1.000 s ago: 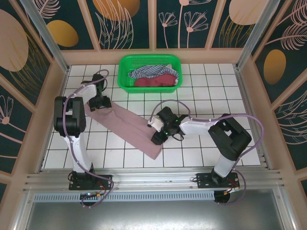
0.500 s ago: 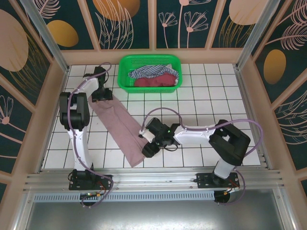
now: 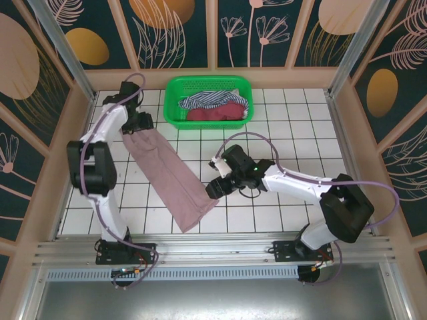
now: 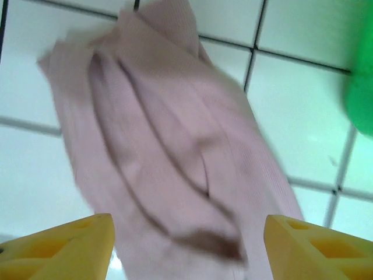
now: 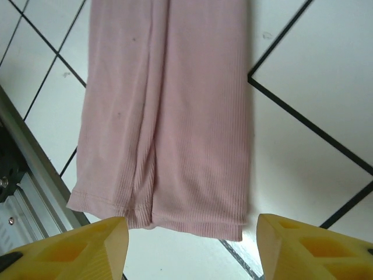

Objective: Fold and stack the tank tops

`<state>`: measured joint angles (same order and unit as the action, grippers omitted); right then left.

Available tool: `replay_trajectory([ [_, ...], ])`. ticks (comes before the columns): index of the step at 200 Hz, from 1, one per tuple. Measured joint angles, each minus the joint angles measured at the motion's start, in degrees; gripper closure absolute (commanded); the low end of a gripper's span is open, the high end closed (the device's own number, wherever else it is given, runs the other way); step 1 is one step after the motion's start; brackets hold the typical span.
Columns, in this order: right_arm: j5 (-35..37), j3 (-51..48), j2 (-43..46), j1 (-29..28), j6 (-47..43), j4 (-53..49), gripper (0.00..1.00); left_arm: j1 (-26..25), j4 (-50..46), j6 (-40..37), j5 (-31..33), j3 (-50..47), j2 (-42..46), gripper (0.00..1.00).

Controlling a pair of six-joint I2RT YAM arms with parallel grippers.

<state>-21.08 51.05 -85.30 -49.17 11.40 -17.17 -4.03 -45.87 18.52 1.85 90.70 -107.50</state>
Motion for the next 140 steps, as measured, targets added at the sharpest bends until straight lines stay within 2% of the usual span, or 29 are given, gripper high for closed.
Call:
replay_trajectory([
  [32, 0.3, 0.0, -2.1, -0.4, 2.9, -1.2, 0.39, -7.0, -1.2, 8.0, -4.0, -18.5, 18.7, 0.32],
  [66, 0.2, -0.1, -4.8, -0.5, 6.8, -0.5, 0.39, -17.1, -1.1, 23.4, -7.5, -36.3, 33.6, 0.32],
  [110, -0.3, -2.2, -6.6, -1.6, 10.9, 3.0, 0.4, -39.0, 4.9, 48.6, -10.6, -51.1, 47.0, 0.32],
  [140, -2.0, -4.1, -6.6, -1.6, 13.2, 5.7, 0.41, -51.5, 10.1, 62.4, -10.5, -57.5, 48.3, 0.32],
])
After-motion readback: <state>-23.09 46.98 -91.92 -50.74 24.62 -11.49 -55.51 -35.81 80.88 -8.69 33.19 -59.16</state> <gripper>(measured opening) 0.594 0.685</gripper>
